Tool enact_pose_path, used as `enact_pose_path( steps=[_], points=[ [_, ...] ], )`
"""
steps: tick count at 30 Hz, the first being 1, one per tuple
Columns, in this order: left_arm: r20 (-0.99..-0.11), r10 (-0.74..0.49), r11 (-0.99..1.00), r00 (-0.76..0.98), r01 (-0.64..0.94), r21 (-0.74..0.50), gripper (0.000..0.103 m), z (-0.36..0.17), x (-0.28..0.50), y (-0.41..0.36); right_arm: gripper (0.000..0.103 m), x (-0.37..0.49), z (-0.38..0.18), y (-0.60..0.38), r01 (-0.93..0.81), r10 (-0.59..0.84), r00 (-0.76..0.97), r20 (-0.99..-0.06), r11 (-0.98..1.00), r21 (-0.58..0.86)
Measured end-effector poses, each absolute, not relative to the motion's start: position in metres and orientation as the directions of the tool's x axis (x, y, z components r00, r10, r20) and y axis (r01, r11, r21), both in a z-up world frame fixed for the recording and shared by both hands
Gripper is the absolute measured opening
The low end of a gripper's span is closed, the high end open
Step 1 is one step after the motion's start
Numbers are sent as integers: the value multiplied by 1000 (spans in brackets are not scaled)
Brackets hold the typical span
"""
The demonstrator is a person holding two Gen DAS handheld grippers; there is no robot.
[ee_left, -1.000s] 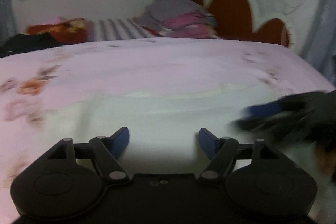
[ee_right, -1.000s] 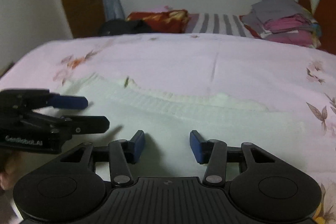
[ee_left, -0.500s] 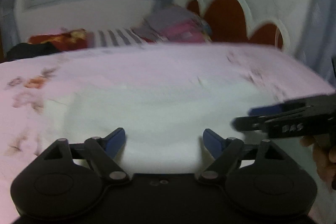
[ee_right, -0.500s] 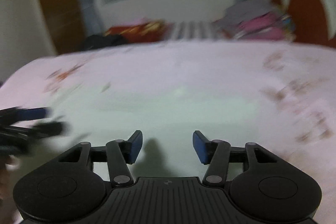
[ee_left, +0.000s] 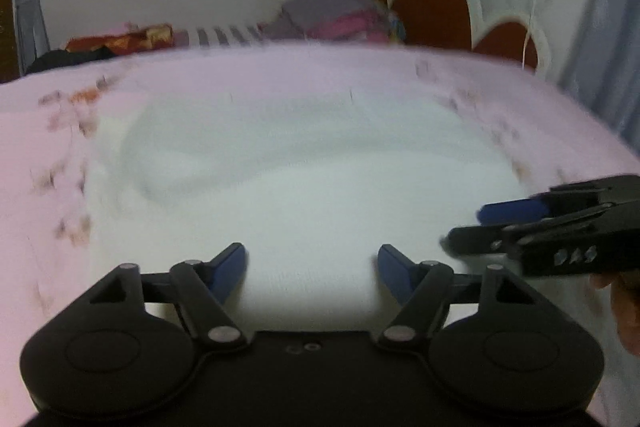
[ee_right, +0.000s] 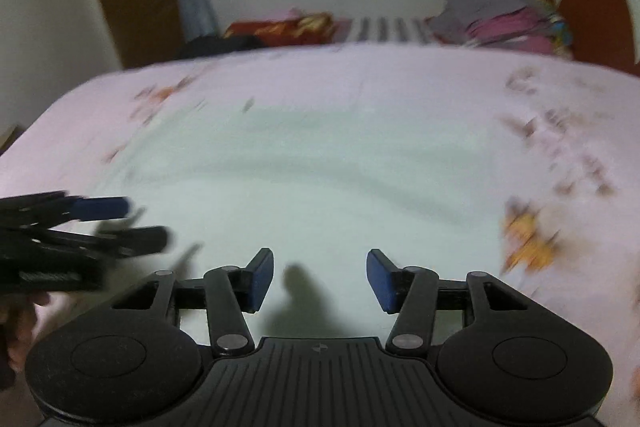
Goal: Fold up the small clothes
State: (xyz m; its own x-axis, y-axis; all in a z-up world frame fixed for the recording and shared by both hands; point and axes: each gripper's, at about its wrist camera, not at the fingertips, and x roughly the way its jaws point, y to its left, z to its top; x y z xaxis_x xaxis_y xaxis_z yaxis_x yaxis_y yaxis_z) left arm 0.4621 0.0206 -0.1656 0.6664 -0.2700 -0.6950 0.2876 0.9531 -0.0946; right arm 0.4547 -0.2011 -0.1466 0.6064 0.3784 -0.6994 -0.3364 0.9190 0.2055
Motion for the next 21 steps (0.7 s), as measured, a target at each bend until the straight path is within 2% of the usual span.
enact_pose_path(
  steps=[2,4,6,7,10,13,15,21],
  points=[
    [-701,-242,960,671,272,-71,71,-173,456,21,41,440,-162,-189,-340,354,571,-741,923,179],
    [-697,-251,961,672,262,-94,68,-167,450,25,41,429,-164,-187,-318,331,591,-735,934,164],
    [-671,-267,958,692,266,-107,68,-159,442,25,27,420,-154,-187,-315,356,590,-725,928,199],
    [-671,-267,958,692,267,-105,68,-157,438,22,25,414,-149,-184,-331,382,590,-711,918,218],
    [-692,-246,964,679,244,-103,64,-162,433,20,25,400,-147,-173,-368,395,568,-722,907,207],
    [-683,-251,968,686,198,-157,64,-162,424,34,25,399,-154,-170,-364,382,555,-739,910,197],
    [-686,-216,976,695,165,-140,63,-160,418,47,25,396,-152,-178,-344,367,563,-740,919,194],
    [-694,-134,990,707,66,-125,61,-160,407,90,25,395,-154,-244,-156,231,606,-761,973,172]
  ],
)
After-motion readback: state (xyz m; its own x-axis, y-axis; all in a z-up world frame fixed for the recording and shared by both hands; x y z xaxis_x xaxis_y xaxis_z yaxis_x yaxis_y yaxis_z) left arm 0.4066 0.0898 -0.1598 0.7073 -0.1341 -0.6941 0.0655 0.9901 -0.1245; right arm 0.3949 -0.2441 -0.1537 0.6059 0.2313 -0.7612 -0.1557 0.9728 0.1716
